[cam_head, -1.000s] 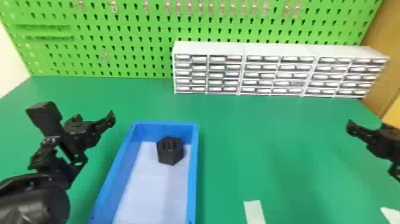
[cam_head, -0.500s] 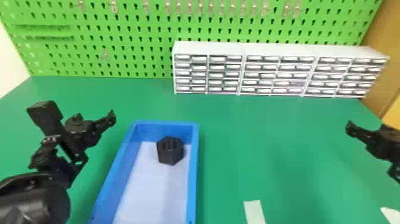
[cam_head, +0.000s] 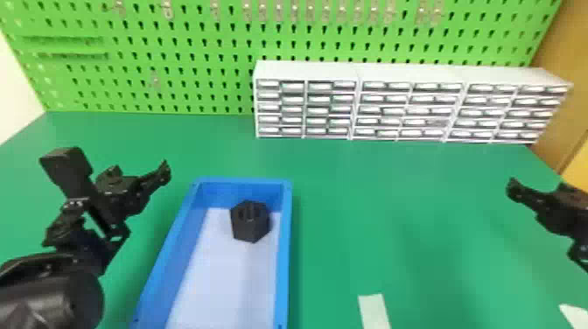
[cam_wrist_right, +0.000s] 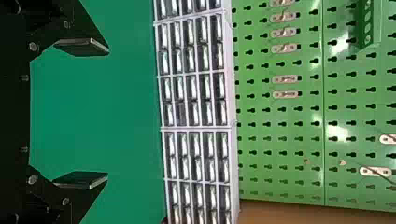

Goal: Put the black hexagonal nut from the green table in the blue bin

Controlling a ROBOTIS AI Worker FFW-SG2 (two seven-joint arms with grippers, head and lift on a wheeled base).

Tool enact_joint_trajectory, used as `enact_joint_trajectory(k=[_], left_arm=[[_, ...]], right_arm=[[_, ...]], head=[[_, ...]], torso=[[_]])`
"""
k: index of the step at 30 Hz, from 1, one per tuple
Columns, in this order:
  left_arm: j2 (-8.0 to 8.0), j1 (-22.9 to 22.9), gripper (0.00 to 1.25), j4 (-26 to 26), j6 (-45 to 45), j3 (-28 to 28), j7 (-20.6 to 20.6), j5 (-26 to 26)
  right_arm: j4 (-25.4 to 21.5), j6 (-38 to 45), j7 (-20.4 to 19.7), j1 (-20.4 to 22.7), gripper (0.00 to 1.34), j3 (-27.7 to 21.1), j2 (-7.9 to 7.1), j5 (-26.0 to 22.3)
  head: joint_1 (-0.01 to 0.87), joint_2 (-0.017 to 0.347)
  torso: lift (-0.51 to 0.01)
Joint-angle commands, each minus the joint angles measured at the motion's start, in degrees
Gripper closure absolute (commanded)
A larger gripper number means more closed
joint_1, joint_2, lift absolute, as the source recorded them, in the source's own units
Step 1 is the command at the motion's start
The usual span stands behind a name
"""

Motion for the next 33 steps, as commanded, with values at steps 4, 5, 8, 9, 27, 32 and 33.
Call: enact_joint_trajectory(k=[4,5,8,9,27,32,33], left_arm=[[0.0,0.0,0.14,0.0,0.0,-0.01,0.0,0.0],[0.0,0.0,0.14,0.0,0.0,-0.01,0.0,0.0],[0.0,0.0,0.14,0.0,0.0,-0.01,0.0,0.0],[0.0,0.0,0.14,0.0,0.0,-0.01,0.0,0.0],[0.0,0.0,0.14,0.0,0.0,0.17,0.0,-0.17],[0.0,0.0,0.14,0.0,0.0,0.17,0.0,-0.26],[0.0,0.0,0.14,0.0,0.0,0.17,0.0,-0.26]], right_arm=[[0.0,-0.06,0.0,0.0,0.33,-0.09,0.03,0.02],[0.0,-0.06,0.0,0.0,0.33,0.0,0.03,0.02],[0.0,-0.06,0.0,0.0,0.33,0.0,0.03,0.02],[0.0,-0.06,0.0,0.0,0.33,0.0,0.03,0.02],[0.35,-0.15,0.0,0.0,0.33,0.44,0.12,0.02],[2.11,-2.87,0.0,-0.09,0.33,0.35,0.38,-1.74],[2.72,-3.84,0.0,-0.09,0.33,0.26,0.38,-2.71]], head=[[0.666,0.032],[0.666,0.032],[0.666,0.032],[0.666,0.032],[0.666,0.032],[0.666,0.032],[0.666,0.032]], torso=[[-0.1],[-0.1],[-0.1],[-0.1],[-0.1],[-0.1],[-0.1]])
